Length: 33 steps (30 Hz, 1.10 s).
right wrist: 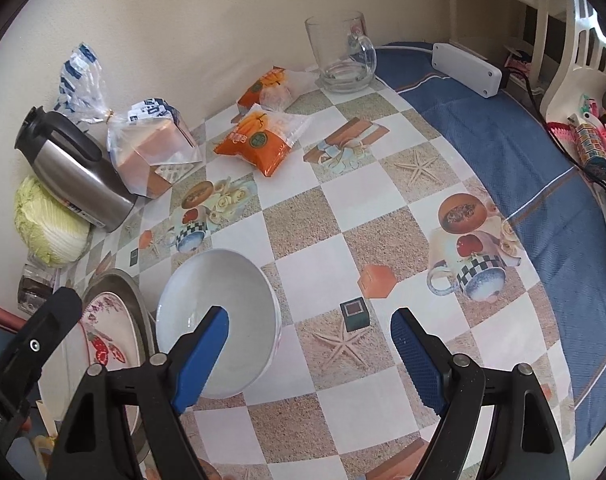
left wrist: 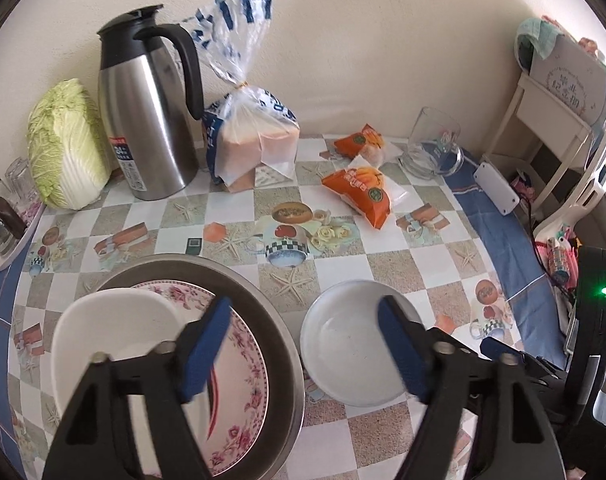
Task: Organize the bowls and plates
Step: 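Move both grippers to the rim of the round white bowl on the table, then close both grippers on the round white bowl rim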
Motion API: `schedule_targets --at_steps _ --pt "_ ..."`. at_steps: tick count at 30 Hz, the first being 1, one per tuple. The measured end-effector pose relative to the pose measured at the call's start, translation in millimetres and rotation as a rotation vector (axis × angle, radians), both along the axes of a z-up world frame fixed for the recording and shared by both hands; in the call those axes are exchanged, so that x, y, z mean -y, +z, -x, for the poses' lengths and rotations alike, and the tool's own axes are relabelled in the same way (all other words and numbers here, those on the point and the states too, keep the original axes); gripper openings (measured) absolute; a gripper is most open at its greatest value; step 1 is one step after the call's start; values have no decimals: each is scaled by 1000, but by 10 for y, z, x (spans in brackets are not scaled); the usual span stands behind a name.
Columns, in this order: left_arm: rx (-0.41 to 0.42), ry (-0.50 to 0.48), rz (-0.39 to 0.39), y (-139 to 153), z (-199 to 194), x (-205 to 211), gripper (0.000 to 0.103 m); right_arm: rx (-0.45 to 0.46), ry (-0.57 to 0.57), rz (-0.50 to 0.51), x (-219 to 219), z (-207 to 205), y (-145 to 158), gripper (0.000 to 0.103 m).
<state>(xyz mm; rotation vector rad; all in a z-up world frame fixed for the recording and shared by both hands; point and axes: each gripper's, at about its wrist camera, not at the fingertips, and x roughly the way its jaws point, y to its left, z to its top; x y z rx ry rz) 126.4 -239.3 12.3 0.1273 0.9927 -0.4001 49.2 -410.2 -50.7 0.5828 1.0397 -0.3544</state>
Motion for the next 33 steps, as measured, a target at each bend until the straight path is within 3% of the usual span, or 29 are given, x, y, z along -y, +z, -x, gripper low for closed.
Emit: schedule_targets --at_steps 5,8,12,21,24,33 --pt "-34 -22 -10 -168 -26 107 69 -39 6 -7 -29 -80 -194 82" --pt "-43 -37 -18 -233 -28 173 61 -53 22 -10 -69 -122 -281 75" --pt "-32 -46 -46 -280 -20 239 60 -64 41 -15 -126 -164 -363 57" --pt "-59 -66 -11 -330 -16 305 57 -24 70 -54 -164 -205 -359 13" --pt "-79 -63 14 -359 -29 299 53 -21 57 -39 -139 -194 -335 8" --pt "-138 -66 2 -609 -53 370 35 -13 -6 -64 96 -68 -344 8"
